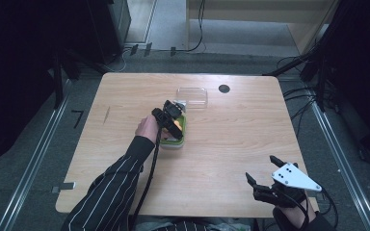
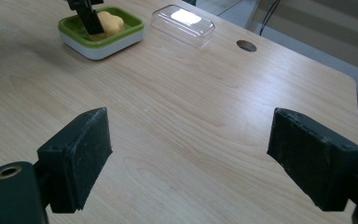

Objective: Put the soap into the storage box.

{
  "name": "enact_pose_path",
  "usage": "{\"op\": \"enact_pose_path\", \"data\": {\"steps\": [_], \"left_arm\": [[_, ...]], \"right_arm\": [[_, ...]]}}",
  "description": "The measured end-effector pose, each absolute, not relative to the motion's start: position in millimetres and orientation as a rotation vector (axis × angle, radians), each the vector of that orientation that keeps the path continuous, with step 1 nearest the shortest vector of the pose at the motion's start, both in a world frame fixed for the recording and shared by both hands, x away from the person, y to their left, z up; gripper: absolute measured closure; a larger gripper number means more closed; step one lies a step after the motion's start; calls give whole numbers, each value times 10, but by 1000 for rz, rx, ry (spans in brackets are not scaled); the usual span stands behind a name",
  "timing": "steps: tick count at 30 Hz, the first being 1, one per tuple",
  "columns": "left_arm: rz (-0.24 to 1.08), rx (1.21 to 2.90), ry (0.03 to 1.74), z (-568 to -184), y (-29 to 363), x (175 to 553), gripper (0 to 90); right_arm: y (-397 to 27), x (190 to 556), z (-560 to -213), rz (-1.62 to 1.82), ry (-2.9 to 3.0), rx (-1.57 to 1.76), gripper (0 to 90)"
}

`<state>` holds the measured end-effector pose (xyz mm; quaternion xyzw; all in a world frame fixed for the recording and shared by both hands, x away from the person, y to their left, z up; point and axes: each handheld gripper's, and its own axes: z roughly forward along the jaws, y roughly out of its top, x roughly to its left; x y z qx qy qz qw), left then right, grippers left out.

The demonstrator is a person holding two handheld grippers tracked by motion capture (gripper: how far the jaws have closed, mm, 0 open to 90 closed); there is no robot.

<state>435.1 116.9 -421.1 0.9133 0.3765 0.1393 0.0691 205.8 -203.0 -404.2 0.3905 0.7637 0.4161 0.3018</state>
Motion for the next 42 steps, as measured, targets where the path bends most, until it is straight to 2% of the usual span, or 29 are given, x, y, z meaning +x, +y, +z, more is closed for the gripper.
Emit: {"op": "enact_pose_path", "data": {"steps": [12,24,42], "left_arm": [[374,2723,1126,-4068,1249,4161,47],[324,2776,1115,-4062,1349,3928,0],[293,2810,1122,-4161,1585,3496,0]], "right_arm": [[-2028,2055,-4041,1101,2023,1035,136],[-2024,2053,-4041,1101,2025,1039,136],[-2026,2050,-4040,1099,2025,1035,136]]}}
